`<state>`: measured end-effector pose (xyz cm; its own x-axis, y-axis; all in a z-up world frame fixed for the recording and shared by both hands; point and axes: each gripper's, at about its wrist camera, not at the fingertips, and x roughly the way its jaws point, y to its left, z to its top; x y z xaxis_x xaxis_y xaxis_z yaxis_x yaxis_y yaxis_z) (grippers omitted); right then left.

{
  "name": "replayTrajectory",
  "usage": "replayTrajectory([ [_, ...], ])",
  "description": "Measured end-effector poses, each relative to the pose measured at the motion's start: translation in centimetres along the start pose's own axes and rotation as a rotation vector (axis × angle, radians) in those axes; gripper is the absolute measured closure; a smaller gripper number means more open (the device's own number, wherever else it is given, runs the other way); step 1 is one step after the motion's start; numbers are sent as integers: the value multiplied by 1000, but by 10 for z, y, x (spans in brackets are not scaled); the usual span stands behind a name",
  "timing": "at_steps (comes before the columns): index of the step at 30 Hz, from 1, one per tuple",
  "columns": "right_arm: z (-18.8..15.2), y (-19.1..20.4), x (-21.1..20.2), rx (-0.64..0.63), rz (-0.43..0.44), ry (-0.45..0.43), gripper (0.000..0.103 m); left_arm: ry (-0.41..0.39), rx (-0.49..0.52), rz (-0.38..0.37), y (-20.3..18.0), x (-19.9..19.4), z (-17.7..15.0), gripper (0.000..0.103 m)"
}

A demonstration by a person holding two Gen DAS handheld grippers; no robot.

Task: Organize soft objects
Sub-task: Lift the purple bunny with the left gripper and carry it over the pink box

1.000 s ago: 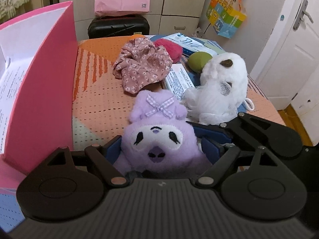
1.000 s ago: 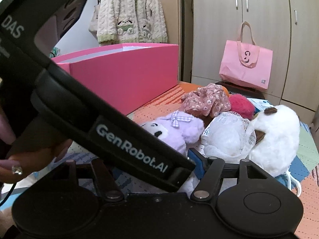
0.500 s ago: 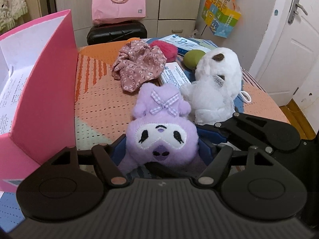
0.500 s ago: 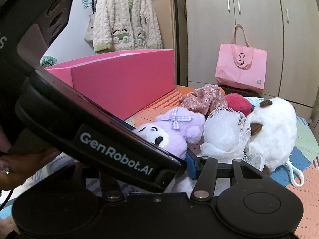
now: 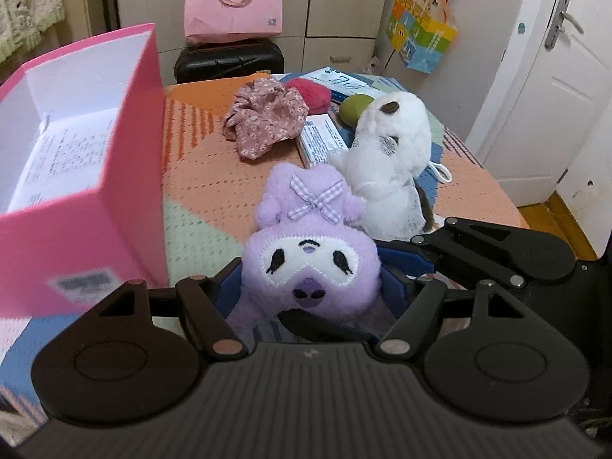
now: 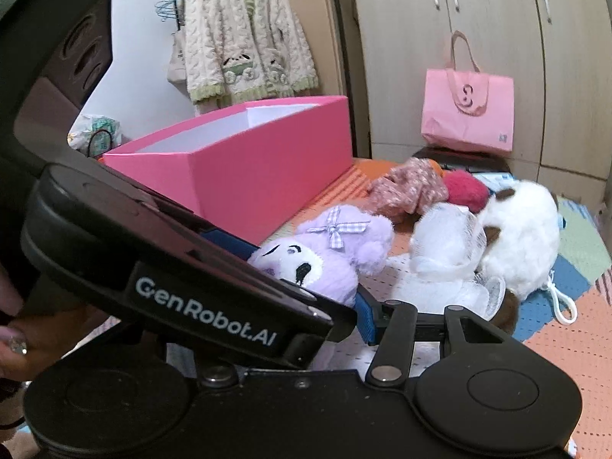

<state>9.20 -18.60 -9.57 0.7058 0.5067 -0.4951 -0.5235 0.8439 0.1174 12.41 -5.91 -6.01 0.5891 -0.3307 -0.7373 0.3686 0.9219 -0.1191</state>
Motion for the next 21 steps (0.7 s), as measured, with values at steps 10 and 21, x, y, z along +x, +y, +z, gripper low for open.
replayTrajectory([
  [10,1,42,-27,16,85,52,45,32,-57,-31,16,-59,-30,30],
  [21,24,98,-26,-28,235,89,46,81,-139,-25,64,-116,-42,30],
])
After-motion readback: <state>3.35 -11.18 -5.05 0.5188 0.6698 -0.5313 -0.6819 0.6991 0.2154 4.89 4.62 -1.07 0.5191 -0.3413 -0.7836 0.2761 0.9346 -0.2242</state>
